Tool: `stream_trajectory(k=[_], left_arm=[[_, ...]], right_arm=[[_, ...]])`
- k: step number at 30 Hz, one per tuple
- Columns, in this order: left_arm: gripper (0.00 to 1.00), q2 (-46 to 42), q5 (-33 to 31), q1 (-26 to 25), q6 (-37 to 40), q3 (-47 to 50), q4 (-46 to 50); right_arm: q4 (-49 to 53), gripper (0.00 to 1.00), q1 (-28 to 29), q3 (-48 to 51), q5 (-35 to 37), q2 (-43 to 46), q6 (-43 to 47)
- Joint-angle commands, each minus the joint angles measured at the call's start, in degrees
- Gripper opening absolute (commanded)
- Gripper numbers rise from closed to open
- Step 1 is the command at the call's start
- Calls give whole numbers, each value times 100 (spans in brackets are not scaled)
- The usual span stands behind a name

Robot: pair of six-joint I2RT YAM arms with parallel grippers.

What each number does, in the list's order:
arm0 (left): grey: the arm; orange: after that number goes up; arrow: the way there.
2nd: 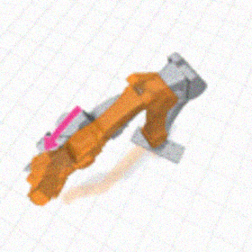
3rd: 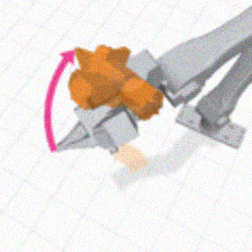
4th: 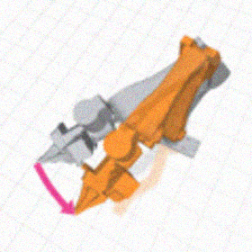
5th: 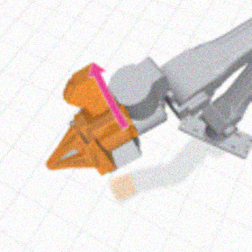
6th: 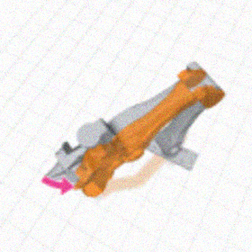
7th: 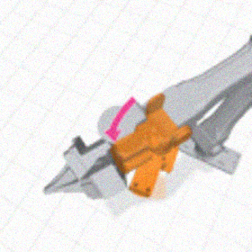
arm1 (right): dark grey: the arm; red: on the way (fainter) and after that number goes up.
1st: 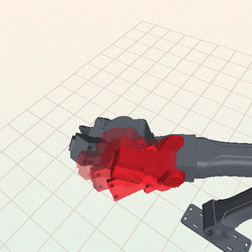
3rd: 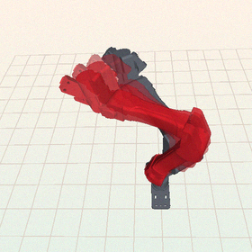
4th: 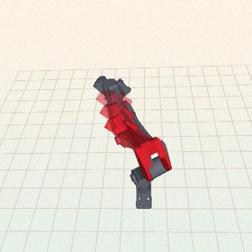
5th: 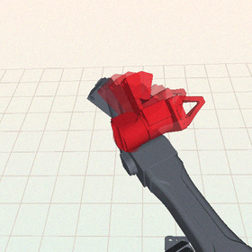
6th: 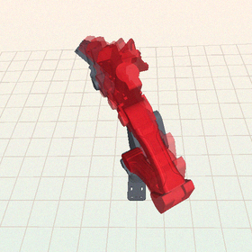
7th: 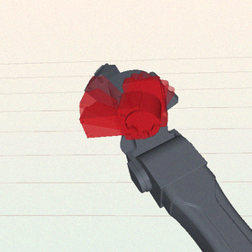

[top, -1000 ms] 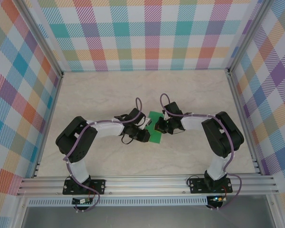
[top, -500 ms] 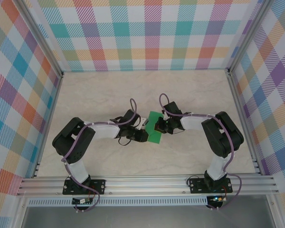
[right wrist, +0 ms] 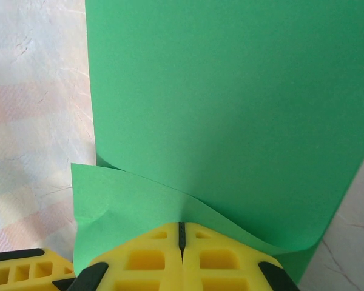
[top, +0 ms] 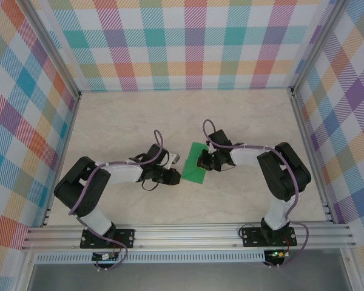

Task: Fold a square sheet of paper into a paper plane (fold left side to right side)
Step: Fold the triangle a second time at the center of the table.

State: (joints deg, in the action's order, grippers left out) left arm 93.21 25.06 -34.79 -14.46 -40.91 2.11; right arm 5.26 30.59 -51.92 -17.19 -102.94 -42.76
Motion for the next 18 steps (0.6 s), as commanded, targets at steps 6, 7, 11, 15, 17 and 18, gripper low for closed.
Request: stream_trajectory(k=[6, 7, 11, 15, 17, 18], left_arm=[[19, -333, 698, 156, -290, -331, 175], [19, -266, 727, 156, -297, -386, 135], [19, 189, 1034, 148, -314, -615, -112], [19, 541, 1220, 140, -264, -853, -158], [18, 659, 1201, 146, -237, -917, -143], [18, 710, 1142, 145, -212, -955, -112]], right_arm=[[643, 0, -2, 58, 269, -235, 128], [643, 0, -9, 55, 265, -247, 120], [656, 0, -7, 42, 262, -244, 128], [677, 0, -2, 42, 269, -232, 130], [691, 0, -9, 42, 277, -234, 128], [685, 0, -9, 33, 275, -233, 132]])
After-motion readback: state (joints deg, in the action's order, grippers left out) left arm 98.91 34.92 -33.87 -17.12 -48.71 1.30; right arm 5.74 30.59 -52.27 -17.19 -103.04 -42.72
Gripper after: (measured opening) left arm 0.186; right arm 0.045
